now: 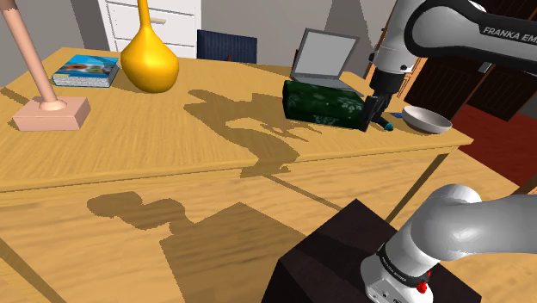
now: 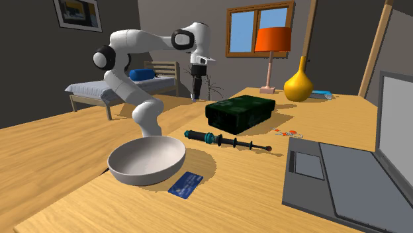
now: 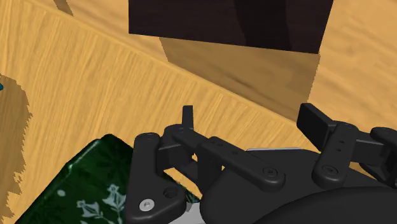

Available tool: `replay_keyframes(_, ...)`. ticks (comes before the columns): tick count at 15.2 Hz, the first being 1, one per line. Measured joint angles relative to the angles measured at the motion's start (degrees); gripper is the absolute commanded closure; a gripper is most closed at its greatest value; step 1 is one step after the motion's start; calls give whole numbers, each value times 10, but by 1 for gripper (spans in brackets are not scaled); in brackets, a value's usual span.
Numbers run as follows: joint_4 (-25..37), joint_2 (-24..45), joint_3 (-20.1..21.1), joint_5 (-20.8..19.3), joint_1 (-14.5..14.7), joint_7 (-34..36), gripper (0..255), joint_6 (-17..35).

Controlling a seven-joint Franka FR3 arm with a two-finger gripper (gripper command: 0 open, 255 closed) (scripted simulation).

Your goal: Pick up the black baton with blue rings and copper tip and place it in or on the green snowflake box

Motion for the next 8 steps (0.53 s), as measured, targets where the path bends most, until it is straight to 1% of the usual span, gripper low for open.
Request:
replay_keyframes(1, 0, 0, 0, 0, 0, 0, 0, 0)
replay_keyframes(3, 4, 8, -18, -8, -4, -18, 0, 10)
replay_keyframes(6, 16, 24, -61, -24, -13, -62, 0, 26)
replay_keyframes(8, 31, 50, -91, -32, -16, -92, 0, 46)
